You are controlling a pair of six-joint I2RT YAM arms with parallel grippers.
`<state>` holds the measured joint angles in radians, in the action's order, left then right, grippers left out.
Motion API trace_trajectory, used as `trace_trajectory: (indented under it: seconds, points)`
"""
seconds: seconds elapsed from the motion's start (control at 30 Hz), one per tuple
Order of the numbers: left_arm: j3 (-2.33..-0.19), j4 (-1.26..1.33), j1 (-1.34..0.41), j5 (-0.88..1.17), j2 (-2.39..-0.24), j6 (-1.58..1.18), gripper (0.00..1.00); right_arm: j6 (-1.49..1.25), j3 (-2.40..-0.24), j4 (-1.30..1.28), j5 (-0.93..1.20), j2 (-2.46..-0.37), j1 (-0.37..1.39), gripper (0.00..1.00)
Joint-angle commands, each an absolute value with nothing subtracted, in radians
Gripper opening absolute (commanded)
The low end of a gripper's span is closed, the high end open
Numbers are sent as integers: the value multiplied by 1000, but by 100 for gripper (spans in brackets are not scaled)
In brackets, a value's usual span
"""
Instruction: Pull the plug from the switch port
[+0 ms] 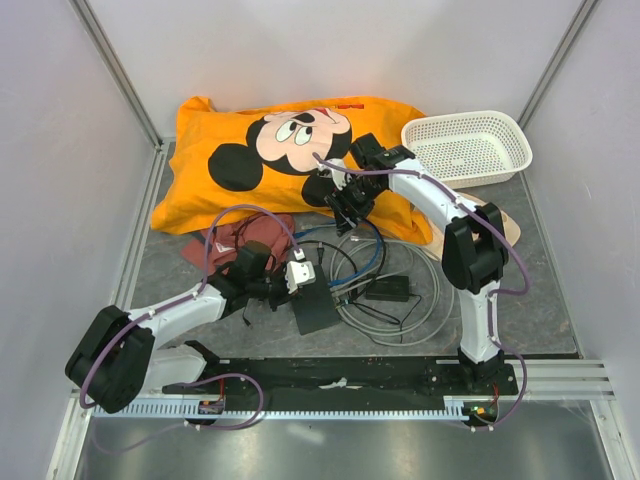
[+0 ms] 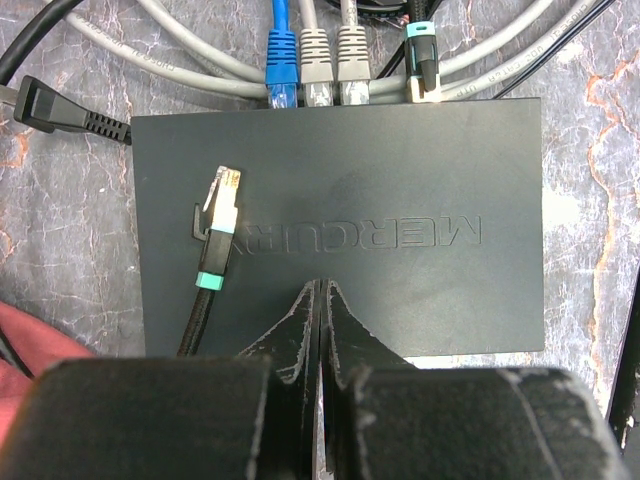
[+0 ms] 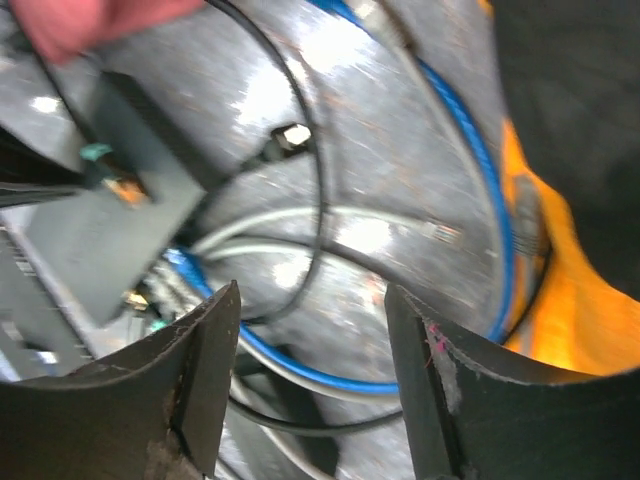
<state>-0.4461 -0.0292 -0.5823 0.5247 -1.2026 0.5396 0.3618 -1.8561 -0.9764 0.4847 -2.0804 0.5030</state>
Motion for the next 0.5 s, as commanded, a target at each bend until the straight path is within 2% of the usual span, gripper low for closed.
trace_trajectory:
  seconds: [0.0,0.27,0.47]
  points:
    - [-445,-137,-571,451,-1236,532,2,310,-1905,-966,614,-2048,514,69]
    - [-428,-137,-568,454,-1221,525,2,256,-1947,-821,609,-2014,506,72]
    - [-402,-137,-555,459,-1200,535,2,173,-1898,-801,724,-2141,511,65]
